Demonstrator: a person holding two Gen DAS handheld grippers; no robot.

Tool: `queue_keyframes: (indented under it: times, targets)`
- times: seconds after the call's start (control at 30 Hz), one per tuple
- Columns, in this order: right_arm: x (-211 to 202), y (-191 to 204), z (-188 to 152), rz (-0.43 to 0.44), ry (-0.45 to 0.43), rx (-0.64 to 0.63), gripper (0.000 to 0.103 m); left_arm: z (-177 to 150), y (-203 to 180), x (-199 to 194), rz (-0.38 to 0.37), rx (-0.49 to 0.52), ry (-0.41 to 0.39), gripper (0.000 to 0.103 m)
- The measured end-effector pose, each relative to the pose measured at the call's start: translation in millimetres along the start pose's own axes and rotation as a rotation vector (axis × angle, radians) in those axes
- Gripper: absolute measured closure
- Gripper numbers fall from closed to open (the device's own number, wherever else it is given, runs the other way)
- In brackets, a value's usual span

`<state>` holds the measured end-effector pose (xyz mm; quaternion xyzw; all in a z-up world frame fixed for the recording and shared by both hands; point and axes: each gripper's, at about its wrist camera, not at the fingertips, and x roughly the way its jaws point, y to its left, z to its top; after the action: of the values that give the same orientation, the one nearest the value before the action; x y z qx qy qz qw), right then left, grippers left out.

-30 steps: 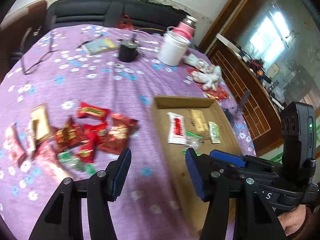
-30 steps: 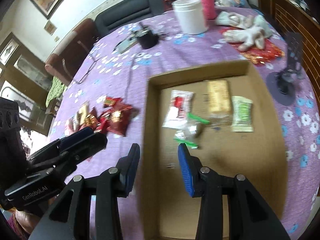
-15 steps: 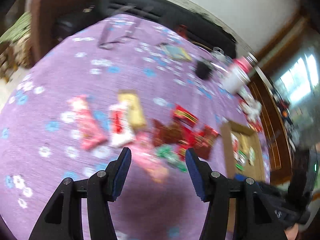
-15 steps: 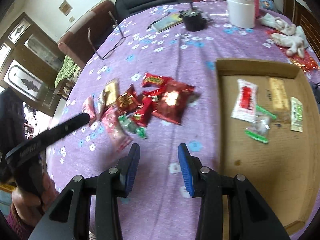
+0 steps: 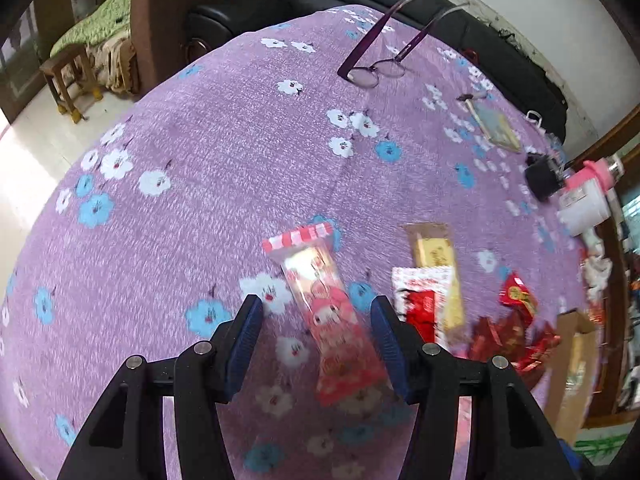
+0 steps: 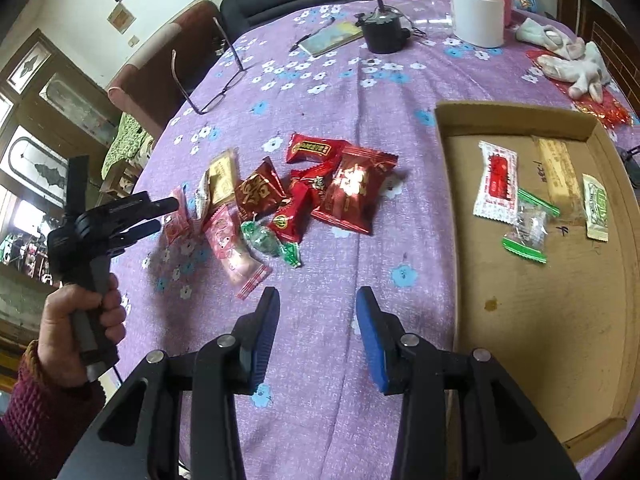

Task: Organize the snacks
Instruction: 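Grasp the pink wafer pack with the left gripper while the right grasps the white packet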

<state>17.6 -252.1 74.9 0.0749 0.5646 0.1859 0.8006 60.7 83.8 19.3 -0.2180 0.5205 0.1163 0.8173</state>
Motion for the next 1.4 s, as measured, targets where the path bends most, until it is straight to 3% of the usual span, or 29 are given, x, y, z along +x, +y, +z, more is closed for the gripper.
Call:
queue_keyframes:
  times: [0.07,0.1,0.13,0.3,0.53,0.83,0.9,1.03,1.17,1.27,1.4]
  targets:
    - [1.0,3.4,1.5,-0.002,0.005,-0.003,0.064,0.6,-3.8,1.8,0.028,0.052,-0.031,0.051]
    - [1.5,6.2,2.1,-0.001,0.008,-0.008,0.064,1.0,-3.6,2.1,0.044,0.071,-0.042,0.069]
    - [3.1,11.6,4.0,0.000,0.011,-0.020,0.064,0.1,-2.5,2.0,0.056,0.090,-0.049,0.077]
    - [18.3,45.2,17.9,0.020,0.031,-0.093,0.064,-12.7,17.0,-8.9,0.023,0.118,-0.059,0.078]
    - [62.5,113.6,47.6,0.039,0.057,-0.222,0.064,-61.2,39.7,-35.9,-0.001,0.182,-0.058,0.078]
    - [139.9,161.8,77.6,-0.077,0.127,-0.325,0.065,-64.6,46.4,-38.9,-0.031,0.179,-0.043,0.078]
    - [147.0,168.1,73.4,-0.110,0.126,-0.361,0.084,-65.7,46.0,-38.6,-0.029,0.189,-0.049,0.078]
    - [137.5,172.2,61.6,-0.113,0.088,-0.408,0.095,-68.9,44.7,-38.7,-0.024,0.212,-0.064,0.078]
    - [107.8,162.5,39.1,-0.036,0.094,-0.394,0.096,-75.2,42.9,-40.9,-0.051,0.221,-0.051,0.078]
    - [81.7,140.8,4.9,0.071,0.157,-0.350,0.095,-87.6,36.7,-44.4,-0.073,0.245,-0.036,0.078]
    - [67.6,104.4,-36.1,0.114,0.246,-0.297,0.094,-106.2,24.3,-48.3,-0.082,0.295,-0.033,0.078]
